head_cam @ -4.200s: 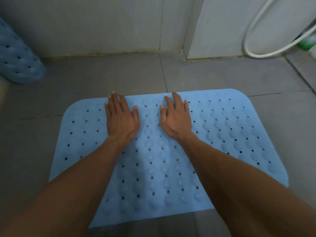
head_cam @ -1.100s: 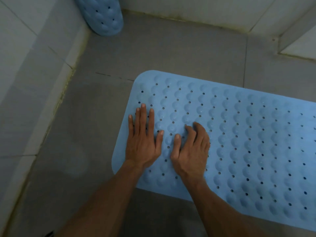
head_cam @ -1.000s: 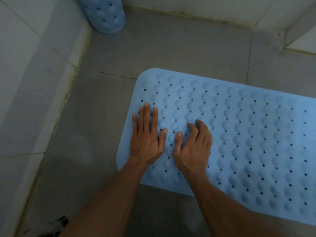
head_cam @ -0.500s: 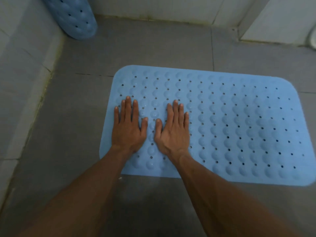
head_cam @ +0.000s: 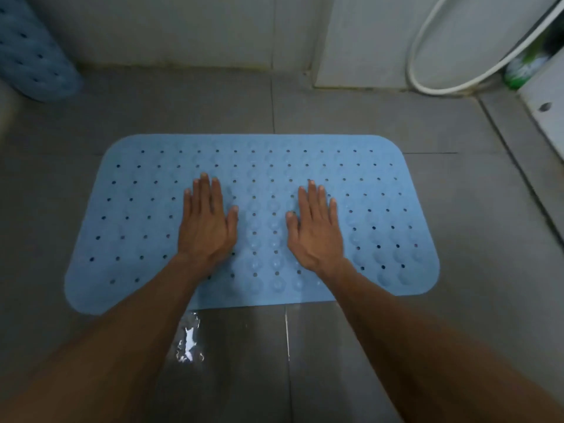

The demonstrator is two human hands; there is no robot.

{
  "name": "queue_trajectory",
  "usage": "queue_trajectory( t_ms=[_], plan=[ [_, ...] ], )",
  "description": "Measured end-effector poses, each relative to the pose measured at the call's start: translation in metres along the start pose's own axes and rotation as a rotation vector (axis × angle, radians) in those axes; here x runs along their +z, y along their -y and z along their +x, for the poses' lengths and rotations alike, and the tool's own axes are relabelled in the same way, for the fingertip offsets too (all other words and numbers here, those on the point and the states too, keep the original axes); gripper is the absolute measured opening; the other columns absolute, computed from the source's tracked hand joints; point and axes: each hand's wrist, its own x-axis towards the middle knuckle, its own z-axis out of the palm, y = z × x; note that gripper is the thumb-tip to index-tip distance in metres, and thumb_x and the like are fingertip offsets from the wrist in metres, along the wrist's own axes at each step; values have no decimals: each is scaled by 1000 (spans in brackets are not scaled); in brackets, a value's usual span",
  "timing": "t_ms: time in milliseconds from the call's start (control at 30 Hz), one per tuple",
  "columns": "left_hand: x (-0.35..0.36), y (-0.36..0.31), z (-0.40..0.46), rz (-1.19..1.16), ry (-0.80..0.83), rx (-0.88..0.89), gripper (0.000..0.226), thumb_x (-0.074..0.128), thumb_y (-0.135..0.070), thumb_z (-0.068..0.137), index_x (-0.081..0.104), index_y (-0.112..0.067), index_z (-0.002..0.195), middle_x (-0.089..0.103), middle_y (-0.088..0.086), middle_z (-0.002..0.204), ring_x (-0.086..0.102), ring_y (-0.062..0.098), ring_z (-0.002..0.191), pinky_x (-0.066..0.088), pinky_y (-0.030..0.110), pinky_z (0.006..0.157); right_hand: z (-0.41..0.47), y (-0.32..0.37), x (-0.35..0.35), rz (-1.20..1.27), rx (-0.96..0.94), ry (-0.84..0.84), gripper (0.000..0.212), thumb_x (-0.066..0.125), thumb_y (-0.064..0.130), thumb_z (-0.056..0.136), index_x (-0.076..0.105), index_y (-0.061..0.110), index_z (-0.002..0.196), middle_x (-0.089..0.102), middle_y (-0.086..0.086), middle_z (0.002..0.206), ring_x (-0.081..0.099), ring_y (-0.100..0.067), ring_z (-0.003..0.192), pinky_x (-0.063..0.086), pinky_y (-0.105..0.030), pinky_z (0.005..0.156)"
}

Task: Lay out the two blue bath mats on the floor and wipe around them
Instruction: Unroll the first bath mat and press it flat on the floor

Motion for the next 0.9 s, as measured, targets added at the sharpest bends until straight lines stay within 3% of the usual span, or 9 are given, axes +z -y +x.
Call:
queue_trajectory(
  t_ms=[133,267,667,900],
  plan=[
    [36,-116,8,-76,8,84,74,14,-50,99,7,-2,156,-1,19,163,-1,31,152,0,45,124,-1,-112,-30,-96,86,-103,72,14,50,101,9,10,161,-2,-9,169,-8,-21,156,-6,-44,126],
    [61,-189,13,-94,25,85,73,11,-51,100,-1,-7,156,-9,14,164,-10,26,152,-4,43,124,4,-161,-42,-104,102,-150,76,11,54,100,13,8,160,3,-10,169,-5,-22,156,-2,-45,127],
    [66,-204,12,-56,94,-12,70,13,-50,101,4,-8,157,-4,13,165,-7,23,152,-2,42,124,5,-157,-50,-40,103,-110,66,18,51,103,31,12,156,20,-12,166,10,-26,156,9,-46,127],
    [58,-204,14,32,17,102,69,19,-47,101,22,-3,154,12,22,162,9,34,151,8,56,122,10,-156,-48,-92,111,-138,60,35,48,102,40,11,150,31,-13,162,20,-29,153,13,-49,125]
  ],
)
